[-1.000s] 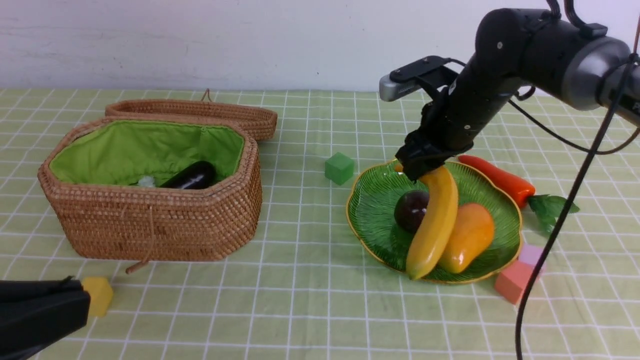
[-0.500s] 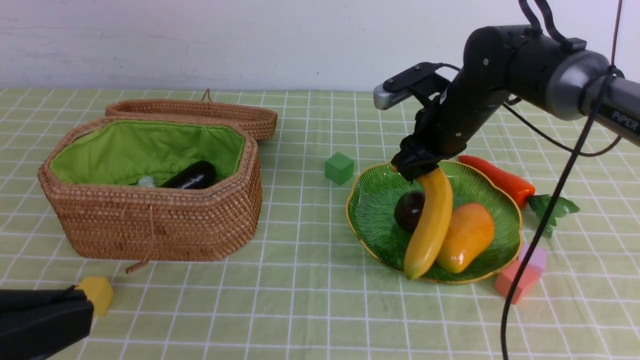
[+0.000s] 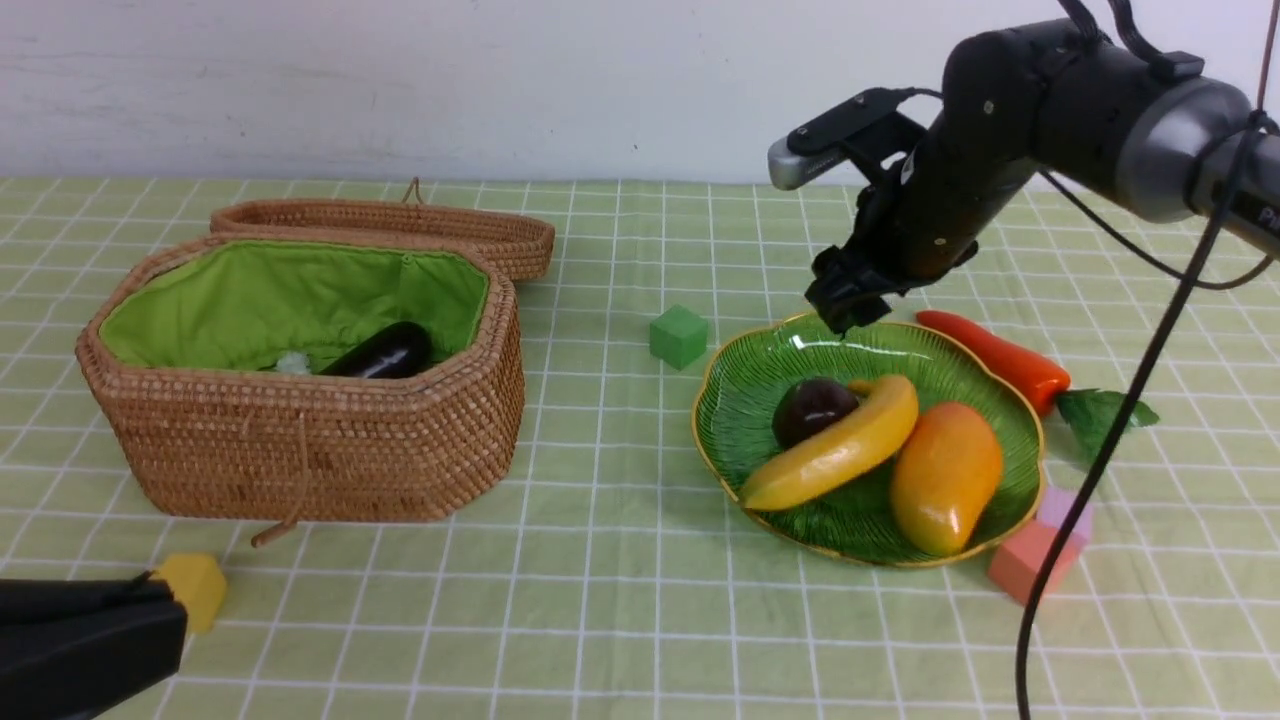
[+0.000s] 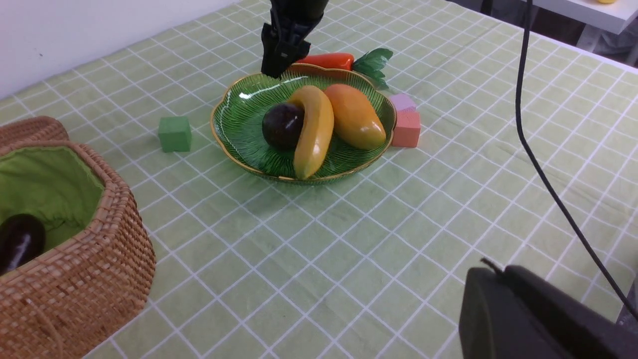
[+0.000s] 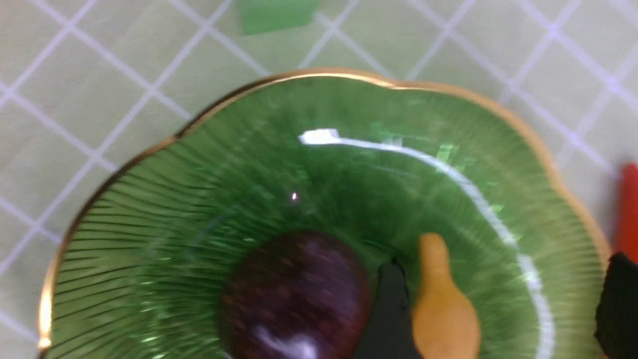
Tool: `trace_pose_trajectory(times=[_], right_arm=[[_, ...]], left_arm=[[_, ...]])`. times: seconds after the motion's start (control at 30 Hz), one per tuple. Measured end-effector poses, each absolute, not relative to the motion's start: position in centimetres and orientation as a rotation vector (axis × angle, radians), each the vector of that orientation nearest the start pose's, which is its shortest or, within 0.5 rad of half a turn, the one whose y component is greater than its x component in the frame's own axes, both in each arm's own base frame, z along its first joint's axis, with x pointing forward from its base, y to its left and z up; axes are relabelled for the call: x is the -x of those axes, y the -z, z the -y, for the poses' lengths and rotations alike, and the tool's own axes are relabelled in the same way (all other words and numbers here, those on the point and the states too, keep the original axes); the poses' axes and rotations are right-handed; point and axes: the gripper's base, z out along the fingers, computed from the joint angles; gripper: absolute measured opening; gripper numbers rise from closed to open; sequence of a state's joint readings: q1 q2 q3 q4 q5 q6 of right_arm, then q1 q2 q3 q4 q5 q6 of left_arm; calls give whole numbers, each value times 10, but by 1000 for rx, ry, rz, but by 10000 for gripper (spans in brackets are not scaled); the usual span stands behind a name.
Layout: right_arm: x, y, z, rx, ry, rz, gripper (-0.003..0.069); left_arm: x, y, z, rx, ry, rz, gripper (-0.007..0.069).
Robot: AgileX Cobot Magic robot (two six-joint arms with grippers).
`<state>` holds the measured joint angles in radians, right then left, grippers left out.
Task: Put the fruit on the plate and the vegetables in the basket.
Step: Use the right arm to grab a banana and put it into the right plate, then use the right arm to grab a carrot and put it into the left basket
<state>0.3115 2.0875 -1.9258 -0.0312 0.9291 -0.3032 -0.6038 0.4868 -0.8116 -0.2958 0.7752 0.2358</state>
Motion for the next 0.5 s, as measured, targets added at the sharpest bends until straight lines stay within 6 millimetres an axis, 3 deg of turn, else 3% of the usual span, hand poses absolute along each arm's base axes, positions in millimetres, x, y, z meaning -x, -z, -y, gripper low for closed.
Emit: trace_pose_trajectory(times=[0.2, 0.37, 0.5], right_arm=[[-439, -313, -127, 668, 169, -2431, 444], [-421, -336, -111, 604, 231, -2491, 274], [-416, -342, -74, 509, 278, -2596, 97]], left_arm=[[-50, -380, 57, -732, 589, -1806, 8], [-50, -380, 57, -732, 589, -1806, 11], [-50, -382, 58, -712, 616, -1786, 14]])
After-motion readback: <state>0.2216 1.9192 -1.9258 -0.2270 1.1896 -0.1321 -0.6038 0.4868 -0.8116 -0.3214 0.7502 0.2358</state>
